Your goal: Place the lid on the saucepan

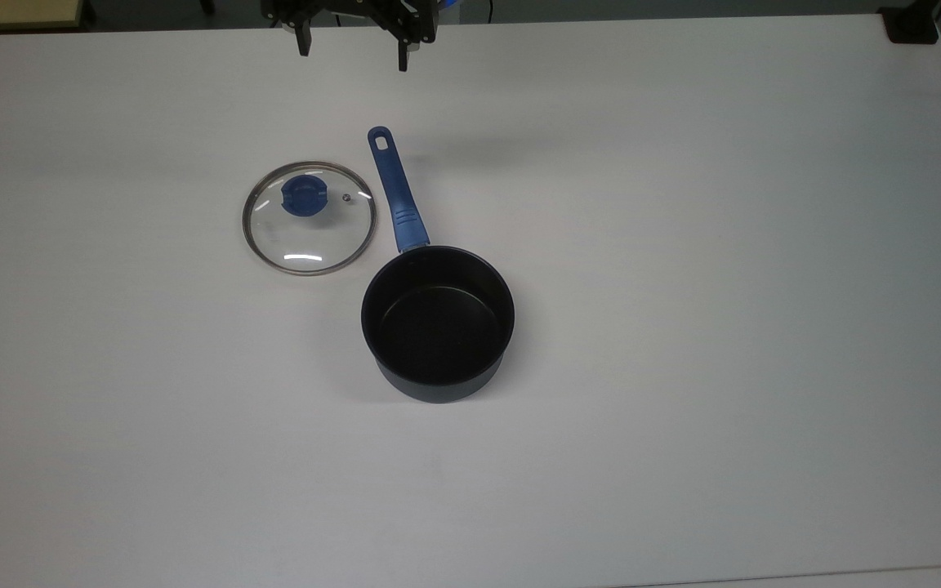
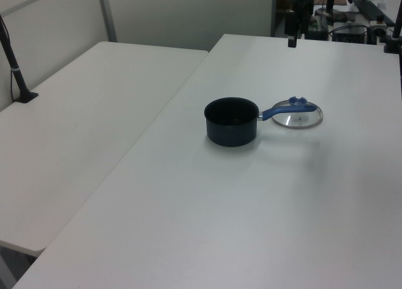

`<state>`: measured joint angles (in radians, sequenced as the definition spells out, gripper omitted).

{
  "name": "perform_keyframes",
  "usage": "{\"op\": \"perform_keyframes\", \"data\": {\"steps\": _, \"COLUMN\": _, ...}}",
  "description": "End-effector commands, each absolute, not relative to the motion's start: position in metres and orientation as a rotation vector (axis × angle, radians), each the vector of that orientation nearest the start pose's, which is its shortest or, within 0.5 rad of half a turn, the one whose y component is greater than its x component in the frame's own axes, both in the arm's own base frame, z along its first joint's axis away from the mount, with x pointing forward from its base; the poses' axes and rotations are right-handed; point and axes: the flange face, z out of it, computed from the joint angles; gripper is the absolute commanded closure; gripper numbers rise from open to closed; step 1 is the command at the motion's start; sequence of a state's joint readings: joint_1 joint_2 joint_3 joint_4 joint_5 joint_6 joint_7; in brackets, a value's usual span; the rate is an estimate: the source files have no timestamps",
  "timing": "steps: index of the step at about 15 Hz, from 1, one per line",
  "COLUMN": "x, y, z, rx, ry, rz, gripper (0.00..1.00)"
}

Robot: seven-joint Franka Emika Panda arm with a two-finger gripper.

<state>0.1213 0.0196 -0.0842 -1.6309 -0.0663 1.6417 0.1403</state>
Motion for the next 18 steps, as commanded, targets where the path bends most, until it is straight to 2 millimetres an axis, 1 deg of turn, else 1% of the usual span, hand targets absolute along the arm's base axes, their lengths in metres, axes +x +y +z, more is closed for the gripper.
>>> {"op": "perform_keyframes", "data": {"steps": 1, "x": 0.5552, "y": 0.0124, "z": 0.5938, "rx": -3.202, "ry": 0.129, "rz": 0.042, "gripper": 0.0}}
{"op": "perform_keyframes", "data": {"steps": 14, "x": 0.555, "y": 0.0132, "z": 0.5924, "rx": -3.202, "ry": 0.127, "rz": 0.046, "gripper": 0.0}}
{"op": "perform_keyframes", "data": {"steps": 16, "x": 0.5551, "y": 0.0124, "z": 0.5925, "rx": -3.202, "ry": 0.11, "rz": 0.045, "gripper": 0.0}}
{"op": "perform_keyframes", "data": {"steps": 18, "x": 0.5539, "y": 0.0054, "z": 0.5949, "rx": -3.203, "ry": 0.049, "rz": 0.043, "gripper": 0.0}}
